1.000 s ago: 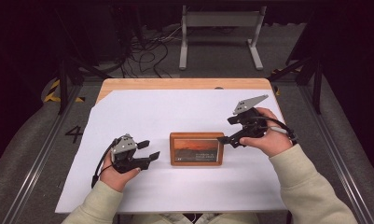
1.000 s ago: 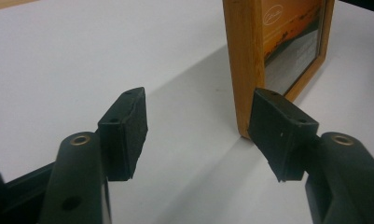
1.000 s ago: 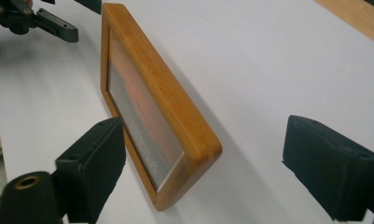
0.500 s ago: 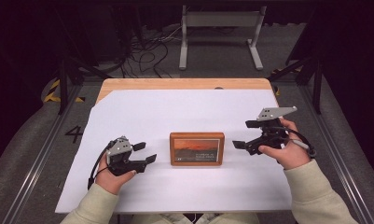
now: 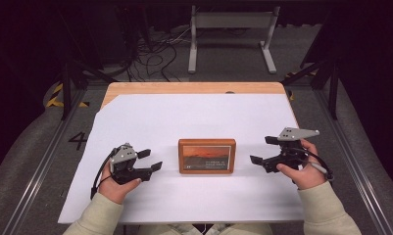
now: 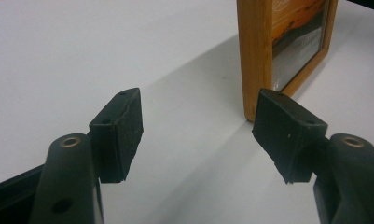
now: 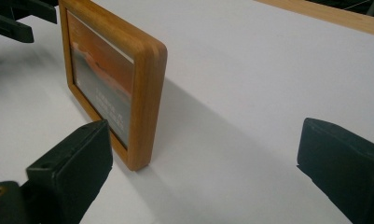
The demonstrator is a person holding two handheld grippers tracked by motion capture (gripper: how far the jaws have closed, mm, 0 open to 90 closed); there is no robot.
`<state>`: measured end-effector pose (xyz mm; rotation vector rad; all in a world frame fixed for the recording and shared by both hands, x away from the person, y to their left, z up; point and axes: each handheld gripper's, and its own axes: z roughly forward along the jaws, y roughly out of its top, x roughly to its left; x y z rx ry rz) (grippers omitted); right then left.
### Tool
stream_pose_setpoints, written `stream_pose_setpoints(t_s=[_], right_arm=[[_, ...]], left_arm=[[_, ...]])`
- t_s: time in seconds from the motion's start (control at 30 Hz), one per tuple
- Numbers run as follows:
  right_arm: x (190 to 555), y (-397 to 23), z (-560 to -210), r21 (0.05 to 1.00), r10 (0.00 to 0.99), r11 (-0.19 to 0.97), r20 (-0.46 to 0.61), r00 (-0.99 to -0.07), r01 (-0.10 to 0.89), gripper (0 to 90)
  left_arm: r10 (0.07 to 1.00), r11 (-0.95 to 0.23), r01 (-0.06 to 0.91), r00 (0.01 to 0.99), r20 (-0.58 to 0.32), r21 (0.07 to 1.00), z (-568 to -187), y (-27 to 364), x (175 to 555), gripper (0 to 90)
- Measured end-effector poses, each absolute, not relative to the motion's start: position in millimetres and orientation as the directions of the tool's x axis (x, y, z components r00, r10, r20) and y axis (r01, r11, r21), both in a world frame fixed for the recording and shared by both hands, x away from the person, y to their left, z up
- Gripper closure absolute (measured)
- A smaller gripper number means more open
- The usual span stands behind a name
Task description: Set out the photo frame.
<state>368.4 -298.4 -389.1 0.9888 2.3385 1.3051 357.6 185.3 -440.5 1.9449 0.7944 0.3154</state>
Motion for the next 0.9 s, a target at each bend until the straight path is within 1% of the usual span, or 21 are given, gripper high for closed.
stream_pose_setpoints(t_s=[0.1, 0.2, 0.3, 0.37, 0.47, 0.9], right_arm=[[366.6, -301.9, -398.5, 0.838, 0.682, 0.348, 0.082, -0.726, 0.421, 4.0], [364.9, -305.0, -405.5, 0.845, 0.687, 0.34, 0.075, -0.723, 0.412, 3.9], [361.9, -308.9, -418.9, 0.859, 0.683, 0.317, 0.088, -0.725, 0.403, 3.7], [361.7, -309.3, -421.5, 0.858, 0.682, 0.315, 0.092, -0.726, 0.405, 3.4], [360.3, -310.7, -429.3, 0.864, 0.679, 0.322, 0.075, -0.731, 0.388, 3.4], [360.9, -305.6, -439.5, 0.852, 0.694, 0.363, 0.022, -0.719, 0.377, 3.4]], left_arm=[[0.651, -0.321, 0.39, 0.753, -0.098, 0.863, -441.4, 185.1, 357.9, 33.8], [0.651, -0.318, 0.39, 0.753, -0.1, 0.864, -442.6, 185.3, 358.4, 33.8], [0.652, -0.316, 0.394, 0.751, -0.105, 0.863, -443.7, 186.3, 359.4, 33.7], [0.651, -0.315, 0.393, 0.751, -0.105, 0.864, -444.0, 186.4, 359.6, 33.7], [0.652, -0.313, 0.396, 0.75, -0.108, 0.863, -444.7, 186.5, 360.2, 33.7], [0.649, -0.309, 0.407, 0.751, -0.122, 0.86, -445.4, 186.4, 361.0, 33.4]])
